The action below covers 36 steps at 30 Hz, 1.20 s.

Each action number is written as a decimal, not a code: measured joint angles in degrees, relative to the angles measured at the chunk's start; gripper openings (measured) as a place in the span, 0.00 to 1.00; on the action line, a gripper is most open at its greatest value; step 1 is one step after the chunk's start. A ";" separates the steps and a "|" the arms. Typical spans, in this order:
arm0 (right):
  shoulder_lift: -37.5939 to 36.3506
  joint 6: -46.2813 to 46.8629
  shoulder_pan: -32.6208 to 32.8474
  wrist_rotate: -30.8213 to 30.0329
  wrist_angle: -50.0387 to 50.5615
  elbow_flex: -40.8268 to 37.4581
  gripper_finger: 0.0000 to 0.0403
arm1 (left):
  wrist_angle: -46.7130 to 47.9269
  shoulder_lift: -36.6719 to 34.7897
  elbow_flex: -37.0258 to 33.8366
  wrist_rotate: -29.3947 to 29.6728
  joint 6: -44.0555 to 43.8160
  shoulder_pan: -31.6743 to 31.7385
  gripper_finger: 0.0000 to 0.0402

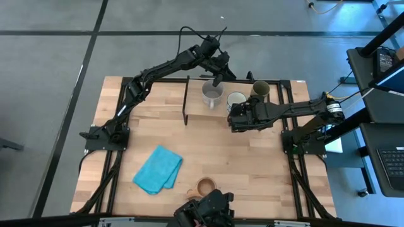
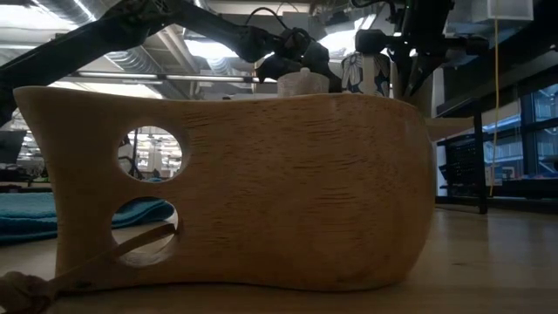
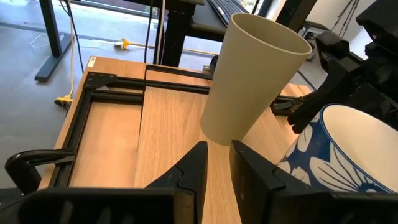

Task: Stack small to large cups/mugs on shelf
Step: Put the blue mug on the shelf

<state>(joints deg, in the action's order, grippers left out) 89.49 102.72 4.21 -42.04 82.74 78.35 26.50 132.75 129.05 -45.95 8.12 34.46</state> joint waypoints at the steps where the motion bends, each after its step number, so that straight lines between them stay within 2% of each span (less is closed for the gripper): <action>1: 0.00 0.01 0.02 0.01 0.00 0.00 0.14 | 0.00 0.00 0.00 0.00 0.00 0.00 0.16; 12: 0.00 0.50 0.39 4.65 -2.62 0.00 0.14 | 0.02 0.00 0.00 0.02 -1.74 -0.02 0.16; 23: 0.00 0.66 2.01 5.77 -5.07 0.07 0.14 | 2.52 0.00 0.00 3.40 -2.01 -0.16 0.16; 36: -0.38 0.70 2.69 5.79 -5.43 0.09 0.14 | 3.10 0.00 0.00 3.56 -2.01 -0.40 0.16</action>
<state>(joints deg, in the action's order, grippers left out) 89.11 103.42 6.89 -36.25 77.31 78.43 29.61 132.75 129.05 -42.39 6.11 34.06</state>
